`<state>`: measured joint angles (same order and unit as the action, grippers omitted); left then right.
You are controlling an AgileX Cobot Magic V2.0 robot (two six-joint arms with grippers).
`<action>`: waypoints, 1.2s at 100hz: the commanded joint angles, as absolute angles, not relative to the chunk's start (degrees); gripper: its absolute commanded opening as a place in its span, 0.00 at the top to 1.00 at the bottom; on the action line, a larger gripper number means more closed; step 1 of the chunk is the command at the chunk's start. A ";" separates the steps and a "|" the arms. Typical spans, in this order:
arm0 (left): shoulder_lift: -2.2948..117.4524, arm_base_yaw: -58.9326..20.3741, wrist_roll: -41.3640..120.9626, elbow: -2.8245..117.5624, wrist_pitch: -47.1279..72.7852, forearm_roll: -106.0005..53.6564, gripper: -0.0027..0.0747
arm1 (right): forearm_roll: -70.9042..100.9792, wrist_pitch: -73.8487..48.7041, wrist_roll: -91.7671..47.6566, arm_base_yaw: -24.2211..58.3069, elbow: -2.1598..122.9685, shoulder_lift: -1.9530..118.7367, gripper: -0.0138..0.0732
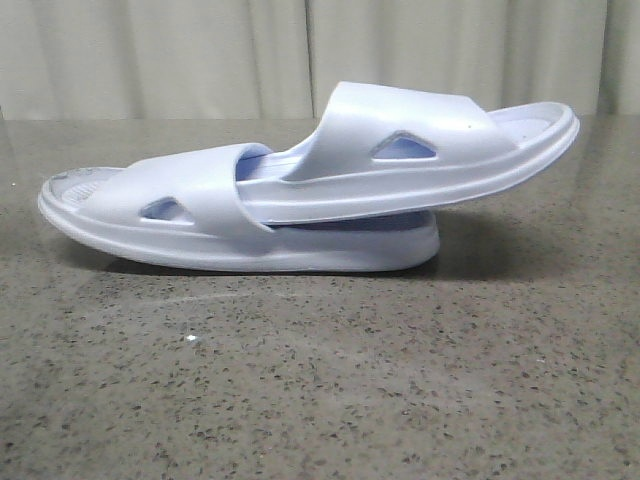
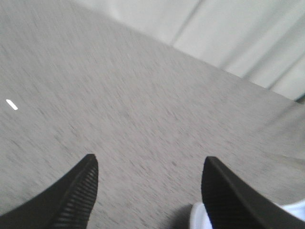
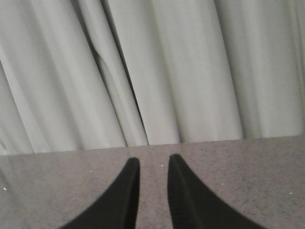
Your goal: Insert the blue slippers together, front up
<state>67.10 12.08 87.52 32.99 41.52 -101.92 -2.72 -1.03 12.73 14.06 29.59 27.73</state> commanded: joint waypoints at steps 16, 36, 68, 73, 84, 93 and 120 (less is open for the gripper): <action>51.68 12.51 93.08 34.79 30.39 -99.51 0.43 | -16.58 -2.69 11.97 13.49 31.48 27.78 0.72; 41.33 10.23 92.63 33.56 25.72 -97.35 0.43 | -18.64 -4.04 11.97 13.49 31.48 27.78 0.72; 25.84 6.96 84.50 22.59 24.95 -91.85 0.43 | -20.75 -6.98 11.97 13.49 31.48 26.09 0.72; 23.55 6.96 81.60 20.90 25.25 -89.73 0.43 | -20.75 -7.33 11.97 13.49 31.48 24.83 0.72; 18.23 6.96 76.78 17.77 25.64 -88.23 0.43 | -20.99 -9.44 11.97 13.49 31.48 21.15 0.72; 14.62 6.96 72.76 16.33 25.64 -86.02 0.43 | -21.38 -12.82 11.97 13.49 31.48 18.08 0.72; 11.32 3.03 62.56 15.85 25.06 -73.67 0.43 | -21.74 -20.07 11.97 13.49 31.48 8.50 0.72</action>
